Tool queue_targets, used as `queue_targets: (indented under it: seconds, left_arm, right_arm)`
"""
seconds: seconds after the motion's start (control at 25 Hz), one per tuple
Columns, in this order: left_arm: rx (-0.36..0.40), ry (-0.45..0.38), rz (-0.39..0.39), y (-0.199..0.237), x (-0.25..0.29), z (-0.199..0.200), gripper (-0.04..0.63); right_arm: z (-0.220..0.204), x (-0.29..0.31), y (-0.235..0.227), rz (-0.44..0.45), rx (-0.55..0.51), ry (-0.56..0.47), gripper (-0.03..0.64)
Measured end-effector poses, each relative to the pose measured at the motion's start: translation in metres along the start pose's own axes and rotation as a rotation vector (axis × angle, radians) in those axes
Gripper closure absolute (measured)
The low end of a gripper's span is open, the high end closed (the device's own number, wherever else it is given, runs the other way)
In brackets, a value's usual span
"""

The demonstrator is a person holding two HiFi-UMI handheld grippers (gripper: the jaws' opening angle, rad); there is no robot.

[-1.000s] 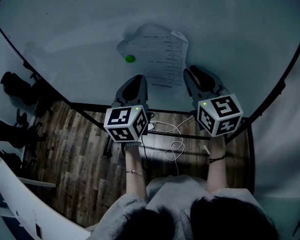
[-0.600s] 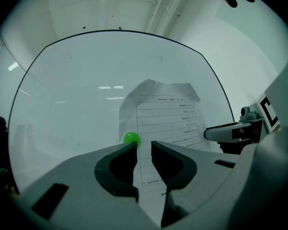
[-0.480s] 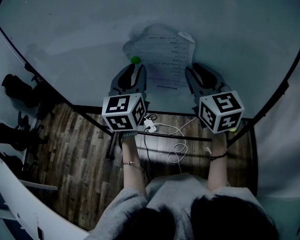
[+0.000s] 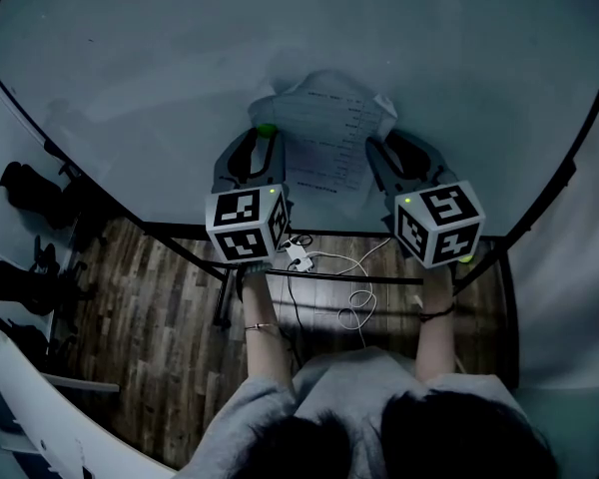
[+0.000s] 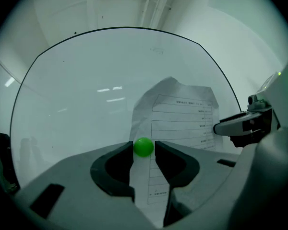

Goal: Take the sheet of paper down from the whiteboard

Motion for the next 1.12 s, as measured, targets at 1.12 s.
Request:
queue_targets:
  seconds: [1.12]
  left_arm:
    - [0.075, -0.011, 0.039, -0.012, 0.012, -0.002, 0.474]
  right_arm:
    - [-0.028, 0.004, -0.02, 0.009, 0.136, 0.046, 0.615]
Point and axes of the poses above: the fingertips, and each gripper's own axes: x forward along the fingers, y to its left, z out of its top, the point moved 2 cm from there along -x, backward along the fingers, and after that the axes turned 4 degrees about x, right-handed, at the moved point
